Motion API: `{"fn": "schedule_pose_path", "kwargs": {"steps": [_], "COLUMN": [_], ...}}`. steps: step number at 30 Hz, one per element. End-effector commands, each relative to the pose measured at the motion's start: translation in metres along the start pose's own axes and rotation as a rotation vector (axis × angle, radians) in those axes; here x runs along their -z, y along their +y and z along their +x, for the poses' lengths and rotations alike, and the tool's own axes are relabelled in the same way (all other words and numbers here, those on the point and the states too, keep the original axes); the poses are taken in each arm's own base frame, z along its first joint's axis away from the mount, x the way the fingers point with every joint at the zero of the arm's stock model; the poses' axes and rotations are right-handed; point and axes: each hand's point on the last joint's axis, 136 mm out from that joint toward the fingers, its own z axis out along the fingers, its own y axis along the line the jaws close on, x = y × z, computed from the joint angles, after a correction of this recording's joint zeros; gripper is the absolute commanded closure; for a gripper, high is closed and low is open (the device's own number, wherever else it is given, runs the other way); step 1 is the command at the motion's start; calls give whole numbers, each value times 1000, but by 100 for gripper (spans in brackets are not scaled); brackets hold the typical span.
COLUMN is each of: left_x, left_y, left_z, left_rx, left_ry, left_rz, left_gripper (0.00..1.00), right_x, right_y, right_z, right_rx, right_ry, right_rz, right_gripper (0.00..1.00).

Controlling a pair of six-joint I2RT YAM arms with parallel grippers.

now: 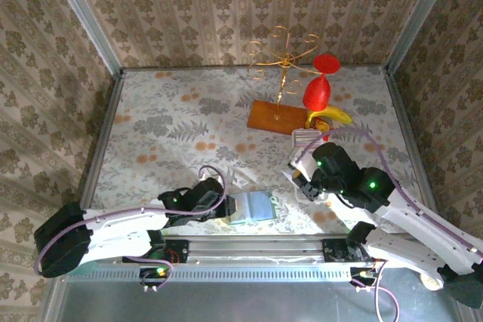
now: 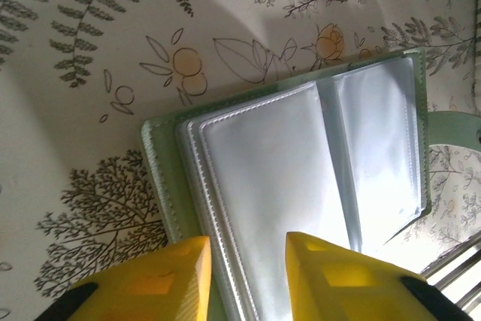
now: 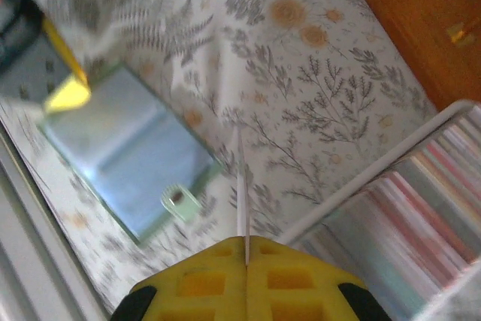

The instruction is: Put the credit cards into the card holder

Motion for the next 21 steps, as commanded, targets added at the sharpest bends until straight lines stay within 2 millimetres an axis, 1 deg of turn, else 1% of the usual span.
{"fn": "schedule_pose_path", "kwargs": {"steps": [1, 2, 3, 4, 8, 11, 13, 16, 19, 21], "left_x": [6, 8, 10, 11, 13, 11, 8, 3, -1, -3], "left_y": [12, 13, 14, 14, 15, 9, 7, 9, 5, 2], "left_z": [2, 2, 1, 2, 3, 2, 3, 3, 3, 2], "left_rx": [-10, -8, -1, -1, 7, 5, -1, -7, -14, -17], "left_ry": [2, -1, -5, -5, 2, 6, 14, 29, 38, 40], "left_rz": [-54, -58, -60, -59, -68, -50, -54, -82, -80, -77], "left_gripper": [63, 61, 60, 60, 56, 54, 52, 50, 46, 46], "right_x": [-14, -22, -30, -36, -60, -73, -81, -96, -108, -115], "right_y": [9, 13, 15, 18, 31, 43, 47, 52, 64, 68], "right_z": [-17, -13, -16, -14, -13, -16, -13, -4, 4, 10], "right_rx": [-453, -535, -608, -660, -804, -832, -846, -887, -908, -911], "right_ry": [-49, -31, -41, -36, -33, -30, -10, 50, 101, 119], "right_rz": [-65, -83, -105, -120, -204, -262, -265, -264, -283, -277], "right_gripper": [100, 100, 100, 100, 100, 100, 100, 100, 100, 100]}}
